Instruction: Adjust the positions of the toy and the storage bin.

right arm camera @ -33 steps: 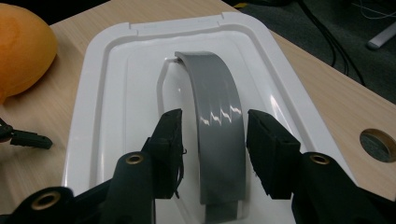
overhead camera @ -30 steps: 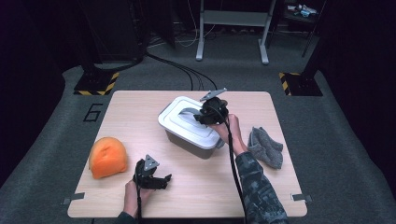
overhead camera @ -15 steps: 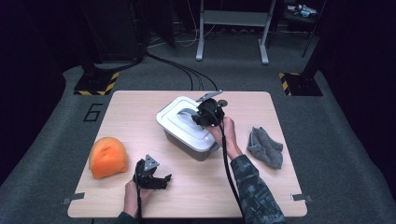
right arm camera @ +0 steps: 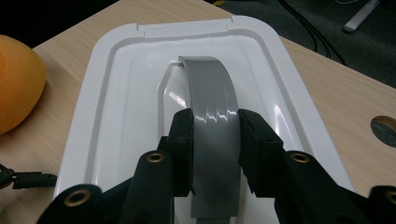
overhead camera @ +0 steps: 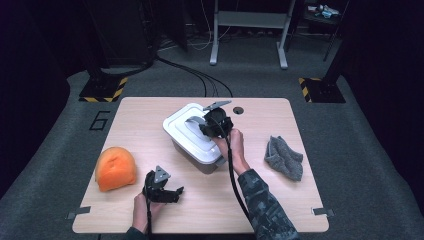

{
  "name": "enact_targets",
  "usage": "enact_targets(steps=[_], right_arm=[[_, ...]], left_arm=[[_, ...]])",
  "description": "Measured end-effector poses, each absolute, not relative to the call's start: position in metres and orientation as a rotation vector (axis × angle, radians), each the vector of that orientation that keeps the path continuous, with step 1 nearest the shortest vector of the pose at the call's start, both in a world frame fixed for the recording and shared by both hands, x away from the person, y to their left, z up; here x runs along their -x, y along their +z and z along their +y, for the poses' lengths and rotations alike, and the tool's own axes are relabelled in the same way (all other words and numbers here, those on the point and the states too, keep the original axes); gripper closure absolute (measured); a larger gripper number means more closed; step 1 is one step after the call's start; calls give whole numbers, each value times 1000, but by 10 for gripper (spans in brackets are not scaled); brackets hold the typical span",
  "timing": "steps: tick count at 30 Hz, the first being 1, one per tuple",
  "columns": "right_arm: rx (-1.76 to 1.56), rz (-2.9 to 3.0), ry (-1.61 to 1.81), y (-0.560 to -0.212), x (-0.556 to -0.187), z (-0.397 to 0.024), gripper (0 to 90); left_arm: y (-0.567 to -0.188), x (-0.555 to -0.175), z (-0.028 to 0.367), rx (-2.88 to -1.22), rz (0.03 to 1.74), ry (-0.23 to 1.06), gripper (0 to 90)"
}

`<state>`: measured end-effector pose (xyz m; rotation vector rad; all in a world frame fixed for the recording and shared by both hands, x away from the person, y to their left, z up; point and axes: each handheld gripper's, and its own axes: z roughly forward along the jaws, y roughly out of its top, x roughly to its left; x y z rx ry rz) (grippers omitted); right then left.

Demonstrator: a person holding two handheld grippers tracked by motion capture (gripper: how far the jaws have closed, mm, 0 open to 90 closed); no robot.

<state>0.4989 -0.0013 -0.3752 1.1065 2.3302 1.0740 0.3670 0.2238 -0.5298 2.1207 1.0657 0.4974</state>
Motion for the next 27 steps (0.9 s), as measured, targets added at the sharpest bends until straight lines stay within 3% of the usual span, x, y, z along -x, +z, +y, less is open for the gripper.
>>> enact_targets(steps=[23,27], right_arm=[[-1123,2289,1039,-375,-495,34,664],[-1056,2350,1069,-375,-501,32,582]], left_arm=[[-530,-367,224,-2122,1064,496,109],[-530,-367,224,-2121,1066,499,109]])
